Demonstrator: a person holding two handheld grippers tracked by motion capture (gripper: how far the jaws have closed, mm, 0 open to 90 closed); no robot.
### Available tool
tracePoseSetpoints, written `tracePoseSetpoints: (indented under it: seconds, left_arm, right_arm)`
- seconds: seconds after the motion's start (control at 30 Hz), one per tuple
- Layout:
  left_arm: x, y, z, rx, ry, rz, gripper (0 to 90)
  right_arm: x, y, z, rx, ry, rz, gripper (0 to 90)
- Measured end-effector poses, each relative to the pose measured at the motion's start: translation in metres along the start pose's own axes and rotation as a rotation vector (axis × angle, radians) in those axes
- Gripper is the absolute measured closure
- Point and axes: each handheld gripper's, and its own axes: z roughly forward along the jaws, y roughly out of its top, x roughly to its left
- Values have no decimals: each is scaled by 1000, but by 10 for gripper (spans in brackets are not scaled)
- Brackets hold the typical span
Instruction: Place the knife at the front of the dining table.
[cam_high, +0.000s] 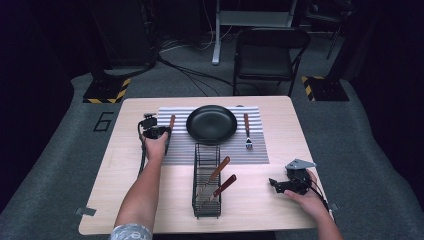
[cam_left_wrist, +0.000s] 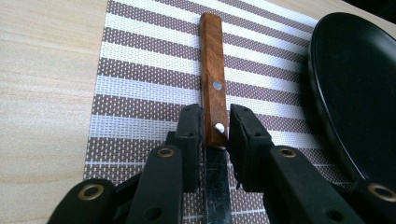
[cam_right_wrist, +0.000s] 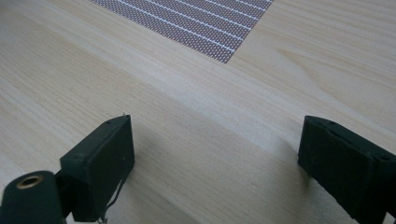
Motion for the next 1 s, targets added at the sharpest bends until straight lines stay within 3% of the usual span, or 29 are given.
tracePoseSetpoints:
  seconds: [0.17,0.53,0.83,0.97,1.0]
  left_arm:
    - [0,0,-2,-5,5,-1,723]
    - [4,5,-23,-16,47,69,669]
    - [5,7,-44,-44,31,119,614]
    - [2,9,-63,-53,31,194,603]
    - [2,9,-63,-53,31,194,599]
  right_arm:
    - [0,0,0,0,0,1,98]
    - [0,0,0,0,1,-2,99]
    - [0,0,0,0,1,-1,98]
    - [0,0,0,1,3,3,98]
    - [0,0,0,1,3,3,98]
